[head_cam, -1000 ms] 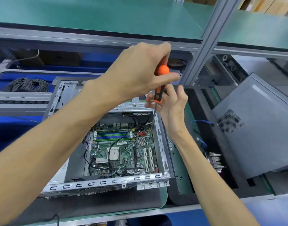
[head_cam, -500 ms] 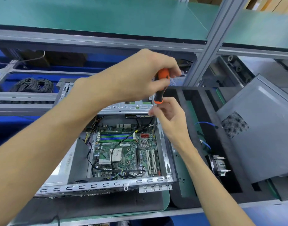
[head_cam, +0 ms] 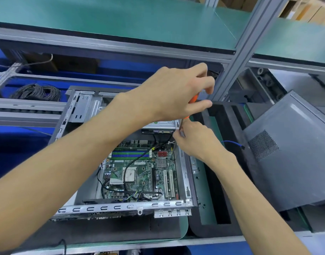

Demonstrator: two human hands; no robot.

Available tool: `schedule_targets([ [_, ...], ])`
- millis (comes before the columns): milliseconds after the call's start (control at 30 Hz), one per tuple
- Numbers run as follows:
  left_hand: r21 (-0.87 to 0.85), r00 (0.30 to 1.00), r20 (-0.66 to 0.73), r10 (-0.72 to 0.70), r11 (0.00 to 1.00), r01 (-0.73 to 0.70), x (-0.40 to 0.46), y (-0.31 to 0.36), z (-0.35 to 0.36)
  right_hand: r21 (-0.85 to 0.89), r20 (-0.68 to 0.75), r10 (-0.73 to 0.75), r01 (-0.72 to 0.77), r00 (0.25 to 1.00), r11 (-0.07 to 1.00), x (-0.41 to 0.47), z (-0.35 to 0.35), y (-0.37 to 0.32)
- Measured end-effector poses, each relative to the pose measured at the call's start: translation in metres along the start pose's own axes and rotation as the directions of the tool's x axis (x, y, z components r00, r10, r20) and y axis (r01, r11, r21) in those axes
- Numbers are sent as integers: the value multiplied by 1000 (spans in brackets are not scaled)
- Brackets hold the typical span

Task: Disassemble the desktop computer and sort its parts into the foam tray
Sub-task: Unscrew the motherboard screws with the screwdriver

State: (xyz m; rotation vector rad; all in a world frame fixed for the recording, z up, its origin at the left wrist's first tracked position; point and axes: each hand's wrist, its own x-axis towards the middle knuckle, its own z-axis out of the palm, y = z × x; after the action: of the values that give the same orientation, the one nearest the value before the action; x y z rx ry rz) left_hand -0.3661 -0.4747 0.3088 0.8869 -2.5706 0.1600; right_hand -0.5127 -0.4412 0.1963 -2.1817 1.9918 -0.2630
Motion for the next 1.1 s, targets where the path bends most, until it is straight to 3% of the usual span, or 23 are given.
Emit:
schedule_targets([
  [433, 36, 1000, -27, 0, 999, 1, -1, 0, 2, -81, 32, 91, -88, 995, 993, 5, 1, -5],
  [667, 29, 999, -48, 1, 1000, 1, -2, -3, 2, -15, 106, 94, -93, 990, 996, 4, 8, -2],
  [767, 27, 999, -45, 0, 1000, 1, -1, -5, 2, -38, 7, 83, -82, 997, 996, 3, 10, -1],
  [900, 1, 1000, -29, 4, 1000, -4, -1, -3, 4, 61, -97, 38, -33, 995, 998, 3, 12, -3],
  [1000, -200, 977, -159, -145, 973, 112, -5, 1, 3, 150, -79, 19, -7, 997, 989, 3, 14, -3],
  [1100, -560, 837, -288, -465, 791, 246, -20, -9, 13, 201, -129, -15, 40, 992, 979, 2, 15, -2],
])
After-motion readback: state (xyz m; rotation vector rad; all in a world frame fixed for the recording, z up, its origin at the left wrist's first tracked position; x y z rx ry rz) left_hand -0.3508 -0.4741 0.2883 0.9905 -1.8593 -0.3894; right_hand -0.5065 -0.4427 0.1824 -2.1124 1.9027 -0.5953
